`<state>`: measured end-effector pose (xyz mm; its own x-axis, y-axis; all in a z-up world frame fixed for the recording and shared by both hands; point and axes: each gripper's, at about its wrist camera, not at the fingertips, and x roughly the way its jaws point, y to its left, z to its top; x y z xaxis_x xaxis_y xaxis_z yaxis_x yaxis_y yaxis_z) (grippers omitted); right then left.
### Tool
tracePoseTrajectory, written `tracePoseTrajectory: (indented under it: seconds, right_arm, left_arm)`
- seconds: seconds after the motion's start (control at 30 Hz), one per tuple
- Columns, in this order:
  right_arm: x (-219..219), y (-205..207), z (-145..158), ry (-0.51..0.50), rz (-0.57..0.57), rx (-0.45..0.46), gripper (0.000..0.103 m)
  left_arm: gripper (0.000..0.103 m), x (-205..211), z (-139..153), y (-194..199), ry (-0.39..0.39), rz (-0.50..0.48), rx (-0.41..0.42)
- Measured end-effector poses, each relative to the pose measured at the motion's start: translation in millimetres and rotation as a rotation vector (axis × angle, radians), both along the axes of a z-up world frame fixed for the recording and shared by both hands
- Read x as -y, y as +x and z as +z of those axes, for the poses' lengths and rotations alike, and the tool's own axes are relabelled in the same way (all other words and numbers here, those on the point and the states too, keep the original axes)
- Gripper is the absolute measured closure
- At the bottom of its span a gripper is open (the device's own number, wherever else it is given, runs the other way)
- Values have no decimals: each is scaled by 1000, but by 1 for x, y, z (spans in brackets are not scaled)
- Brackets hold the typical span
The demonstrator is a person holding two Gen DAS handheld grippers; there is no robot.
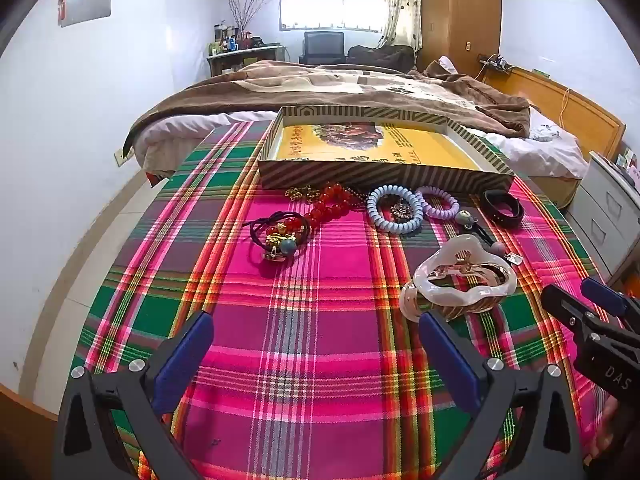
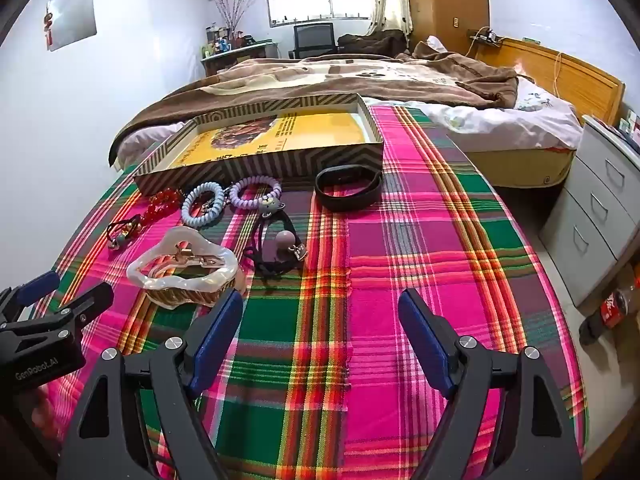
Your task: Organize jewelry
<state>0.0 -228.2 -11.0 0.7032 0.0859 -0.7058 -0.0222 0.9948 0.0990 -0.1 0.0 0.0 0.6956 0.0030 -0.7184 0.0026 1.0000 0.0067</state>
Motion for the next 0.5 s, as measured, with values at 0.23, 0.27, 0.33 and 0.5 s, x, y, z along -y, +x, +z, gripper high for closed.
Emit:
tracePoseTrajectory:
  seconds: [0.23,0.27,0.33,0.5]
  right_arm:
    - [-1,2,1,-3,0,7,23]
    - [-2,2,2,-2,3,9,23]
    - [0,2,4,1,11,11,23]
    - [-5,5,9,-20,29,22,23]
  left_arm:
    - [0,-1,2,4,-3,6,-4]
    - [0,-1,3,5,5,6,0]
    - [0,2,8,3,16,2,13]
    - [0,1,12,7,-6,6,12]
